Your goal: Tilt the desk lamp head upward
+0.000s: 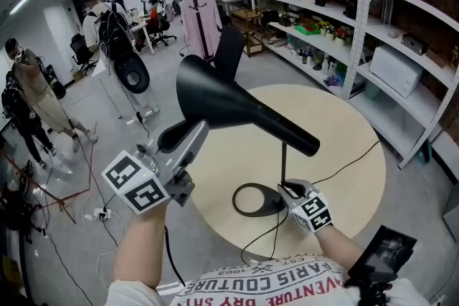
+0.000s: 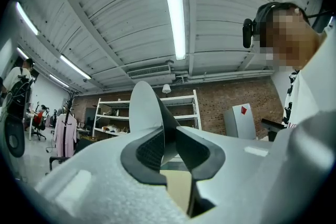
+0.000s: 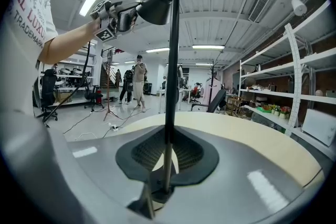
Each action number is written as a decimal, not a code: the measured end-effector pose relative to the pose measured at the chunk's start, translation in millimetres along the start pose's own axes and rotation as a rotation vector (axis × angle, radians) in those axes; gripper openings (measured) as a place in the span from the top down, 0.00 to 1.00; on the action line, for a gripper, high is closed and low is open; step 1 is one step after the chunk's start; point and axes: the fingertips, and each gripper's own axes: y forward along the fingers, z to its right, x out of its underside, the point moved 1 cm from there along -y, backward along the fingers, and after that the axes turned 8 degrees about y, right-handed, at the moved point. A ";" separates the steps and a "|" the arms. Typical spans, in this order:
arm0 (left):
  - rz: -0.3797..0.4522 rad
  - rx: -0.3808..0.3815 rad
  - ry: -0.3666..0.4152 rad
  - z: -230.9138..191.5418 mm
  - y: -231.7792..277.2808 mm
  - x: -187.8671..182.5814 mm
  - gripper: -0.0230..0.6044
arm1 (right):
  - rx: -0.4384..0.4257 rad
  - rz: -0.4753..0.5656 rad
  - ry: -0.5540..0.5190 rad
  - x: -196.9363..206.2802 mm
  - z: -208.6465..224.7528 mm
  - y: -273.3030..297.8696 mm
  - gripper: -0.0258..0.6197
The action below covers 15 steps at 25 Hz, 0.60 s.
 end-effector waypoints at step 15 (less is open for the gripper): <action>0.058 0.026 -0.007 7.1 -3.2 -15.2 0.89 | 0.064 -0.022 -0.023 -0.5 -2.6 0.6 0.88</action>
